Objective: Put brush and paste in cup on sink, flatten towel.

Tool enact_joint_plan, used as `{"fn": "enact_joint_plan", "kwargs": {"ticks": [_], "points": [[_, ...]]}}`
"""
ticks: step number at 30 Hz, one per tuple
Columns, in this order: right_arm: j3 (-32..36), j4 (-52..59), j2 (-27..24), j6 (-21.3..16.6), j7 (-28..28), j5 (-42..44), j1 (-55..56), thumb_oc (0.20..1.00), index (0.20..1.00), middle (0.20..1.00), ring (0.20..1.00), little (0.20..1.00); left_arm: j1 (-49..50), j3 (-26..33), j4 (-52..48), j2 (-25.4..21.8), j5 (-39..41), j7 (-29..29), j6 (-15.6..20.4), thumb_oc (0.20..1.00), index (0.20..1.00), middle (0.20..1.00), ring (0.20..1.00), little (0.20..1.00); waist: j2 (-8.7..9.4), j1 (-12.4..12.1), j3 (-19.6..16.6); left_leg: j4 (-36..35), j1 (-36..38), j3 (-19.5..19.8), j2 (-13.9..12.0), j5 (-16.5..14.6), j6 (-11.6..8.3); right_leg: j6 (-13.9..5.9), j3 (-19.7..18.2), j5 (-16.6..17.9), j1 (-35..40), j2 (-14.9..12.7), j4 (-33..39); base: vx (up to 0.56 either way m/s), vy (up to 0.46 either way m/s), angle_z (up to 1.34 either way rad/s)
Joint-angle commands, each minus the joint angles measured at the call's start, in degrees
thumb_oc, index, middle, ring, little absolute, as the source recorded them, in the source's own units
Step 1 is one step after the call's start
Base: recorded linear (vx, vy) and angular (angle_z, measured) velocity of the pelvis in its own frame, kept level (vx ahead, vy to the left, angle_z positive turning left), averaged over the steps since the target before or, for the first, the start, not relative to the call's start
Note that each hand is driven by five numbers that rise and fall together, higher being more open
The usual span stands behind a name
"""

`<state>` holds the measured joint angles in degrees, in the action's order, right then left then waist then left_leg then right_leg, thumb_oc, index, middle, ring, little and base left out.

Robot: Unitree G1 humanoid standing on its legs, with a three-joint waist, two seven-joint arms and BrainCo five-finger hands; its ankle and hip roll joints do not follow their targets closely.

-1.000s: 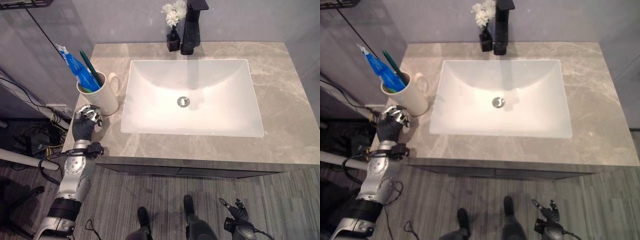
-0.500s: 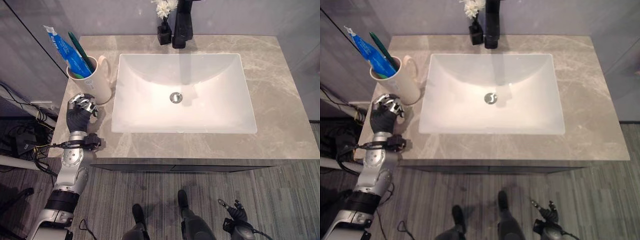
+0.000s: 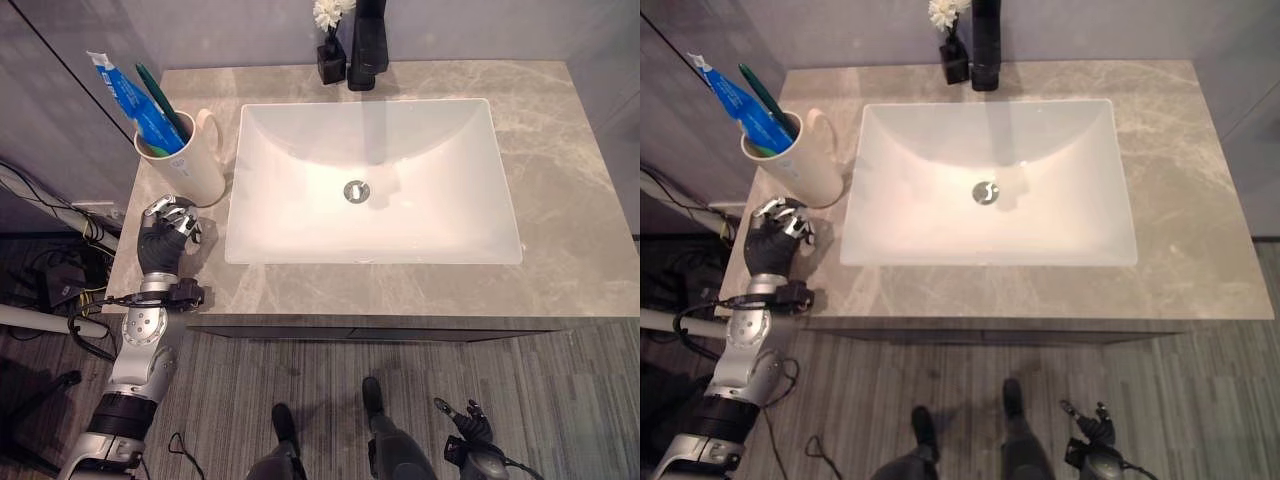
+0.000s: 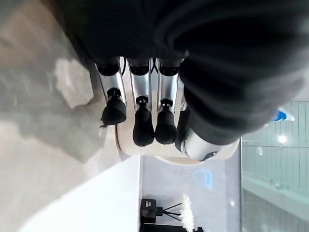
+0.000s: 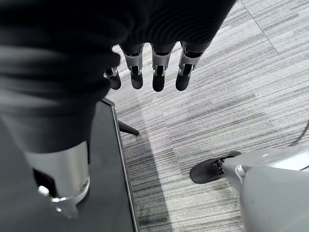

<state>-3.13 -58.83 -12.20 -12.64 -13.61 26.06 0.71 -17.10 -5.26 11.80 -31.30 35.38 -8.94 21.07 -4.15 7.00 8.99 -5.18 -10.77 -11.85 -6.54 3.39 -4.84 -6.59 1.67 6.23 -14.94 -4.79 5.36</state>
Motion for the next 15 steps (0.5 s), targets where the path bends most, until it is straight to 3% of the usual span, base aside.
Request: {"fn": "enact_joint_plan", "kwargs": {"ticks": [1,15], "points": [[-1.47,1.54,-1.74,-1.37,-0.77,-0.65,-1.57,1.0,1.0,1.0,1.0,1.0,-5.24,0.74,5.88,-2.15,-0.74,-2.28,1.64,0.2,0.2,0.2,0.2,0.2,0.3,1.46,1.09,0.18,-0.09,1.79,-4.11,3.62,-4.06,-1.4,0.23,-1.88,0.95,-1.81,-3.96,0.0,-0.013,-0.03],[-2.75,2.28,-2.11,-1.88,-1.05,-0.23,-2.24,1.0,1.0,1.0,1.0,1.0,-14.57,0.18,12.58,-8.04,-0.33,-5.28,2.59,0.2,0.2,0.2,0.2,0.2,0.85,2.44,1.92,0.18,-2.94,1.05,-4.57,4.24,-4.6,-1.93,-1.05,-0.76,-2.45,-1.23,-3.8,0.01,-0.005,-0.05]]}}
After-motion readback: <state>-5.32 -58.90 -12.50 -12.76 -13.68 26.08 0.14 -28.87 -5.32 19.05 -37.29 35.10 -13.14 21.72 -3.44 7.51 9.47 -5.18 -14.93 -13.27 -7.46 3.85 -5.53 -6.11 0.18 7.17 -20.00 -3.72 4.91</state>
